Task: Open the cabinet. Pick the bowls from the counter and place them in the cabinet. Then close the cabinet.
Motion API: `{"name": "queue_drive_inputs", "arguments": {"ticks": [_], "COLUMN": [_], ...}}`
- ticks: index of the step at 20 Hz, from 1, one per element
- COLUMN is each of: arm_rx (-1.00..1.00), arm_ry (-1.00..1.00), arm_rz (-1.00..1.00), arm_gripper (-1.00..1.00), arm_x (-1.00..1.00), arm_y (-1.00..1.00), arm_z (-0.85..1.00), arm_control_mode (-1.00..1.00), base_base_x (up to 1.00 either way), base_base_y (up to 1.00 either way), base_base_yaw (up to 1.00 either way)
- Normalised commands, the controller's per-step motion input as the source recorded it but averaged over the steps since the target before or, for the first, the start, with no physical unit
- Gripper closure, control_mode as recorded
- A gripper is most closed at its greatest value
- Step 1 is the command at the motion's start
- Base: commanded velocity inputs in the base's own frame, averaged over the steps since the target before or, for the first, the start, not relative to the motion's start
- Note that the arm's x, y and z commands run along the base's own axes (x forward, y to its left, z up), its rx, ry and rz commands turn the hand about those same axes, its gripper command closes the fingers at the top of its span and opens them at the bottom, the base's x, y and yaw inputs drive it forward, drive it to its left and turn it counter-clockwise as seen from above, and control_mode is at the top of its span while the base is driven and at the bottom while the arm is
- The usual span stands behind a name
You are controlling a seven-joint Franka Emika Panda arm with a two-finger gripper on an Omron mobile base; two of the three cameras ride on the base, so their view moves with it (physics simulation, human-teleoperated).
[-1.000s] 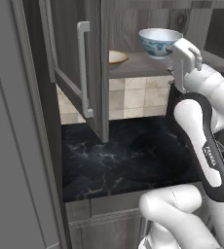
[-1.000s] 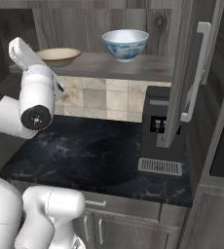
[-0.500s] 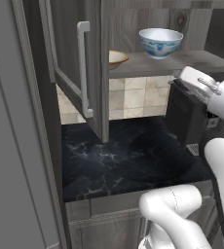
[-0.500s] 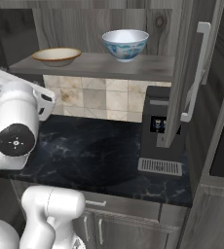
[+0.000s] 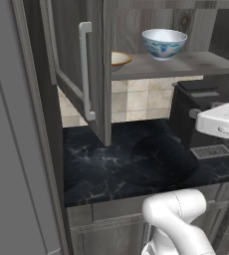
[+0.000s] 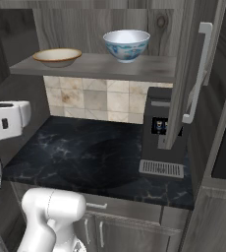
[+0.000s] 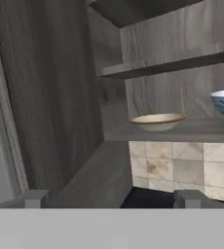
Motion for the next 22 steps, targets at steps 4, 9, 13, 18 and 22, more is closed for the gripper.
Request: {"name": "queue_drive_inputs", "arguments": {"ticks": [4, 9, 13, 18, 22], "arm_rx": [-0.5, -0.37, -0.17, 0.0, 0.01], "arm_ry": [-0.07, -0.16, -0.14, -0.05, -0.11], "arm_rz": [0.0, 0.0, 0.0, 0.0, 0.0], "arm_gripper": [-1.0, -1.0, -1.0, -1.0, -1.0], "arm_x": [-1.0, -0.89, -0.41, 0.0, 0.0], "arm_y": [0.5, 0.67, 0.59, 0.0, 0.23], "arm_z": [-0.18, -0.12, -0.01, 0.0, 0.0], "arm_control_mode": [-1.0, -1.0, -1.0, -1.0, -1.0], "base_base_x": [0.0, 0.0, 0.0, 0.0, 0.0], "base_base_y": [0.0, 0.0, 0.0, 0.0, 0.0], "base_base_yaw": [0.0, 0.0, 0.0, 0.0, 0.0]}}
